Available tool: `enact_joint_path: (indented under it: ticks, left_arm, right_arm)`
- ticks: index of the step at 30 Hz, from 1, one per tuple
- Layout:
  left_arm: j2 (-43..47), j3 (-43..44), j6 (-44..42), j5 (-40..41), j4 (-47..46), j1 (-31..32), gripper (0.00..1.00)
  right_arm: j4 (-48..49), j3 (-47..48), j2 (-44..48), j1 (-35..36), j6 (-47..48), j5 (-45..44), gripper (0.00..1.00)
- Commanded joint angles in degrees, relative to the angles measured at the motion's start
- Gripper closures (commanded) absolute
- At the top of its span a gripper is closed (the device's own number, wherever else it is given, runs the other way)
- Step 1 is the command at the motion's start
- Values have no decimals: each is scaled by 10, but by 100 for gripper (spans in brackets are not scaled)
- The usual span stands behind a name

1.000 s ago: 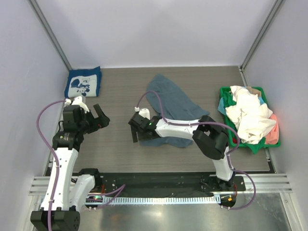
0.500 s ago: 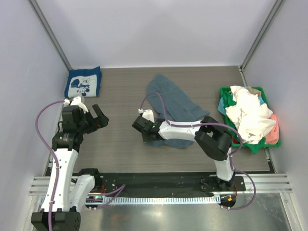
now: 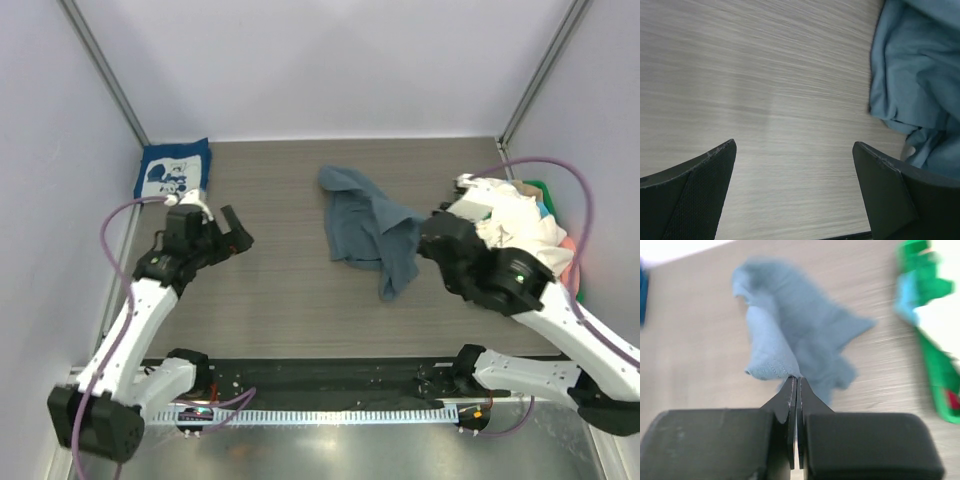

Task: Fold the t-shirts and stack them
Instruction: Flatten the tshirt out

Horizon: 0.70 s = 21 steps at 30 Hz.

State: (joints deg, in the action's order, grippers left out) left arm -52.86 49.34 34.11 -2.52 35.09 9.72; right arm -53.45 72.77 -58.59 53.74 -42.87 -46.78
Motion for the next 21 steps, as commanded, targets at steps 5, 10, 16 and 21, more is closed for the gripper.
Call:
enact_joint_path:
  ticks: [5, 10, 16, 21]
  left_arm:
    - [-254, 26, 91, 29, -246, 131, 3]
    - [-421, 125, 98, 29, -317, 179, 4]
    - [-579, 268, 81, 40, -330, 187, 13]
    - [-703, 442, 75, 39, -303, 179, 13]
  right_arm:
    - [-97, -41, 38, -43, -12, -76, 99]
    - [-94, -51, 47, -49, -4, -67, 99]
    - [-75, -68, 58, -51, 14, -53, 99]
    - [-47, -91, 49, -52, 16, -15, 99]
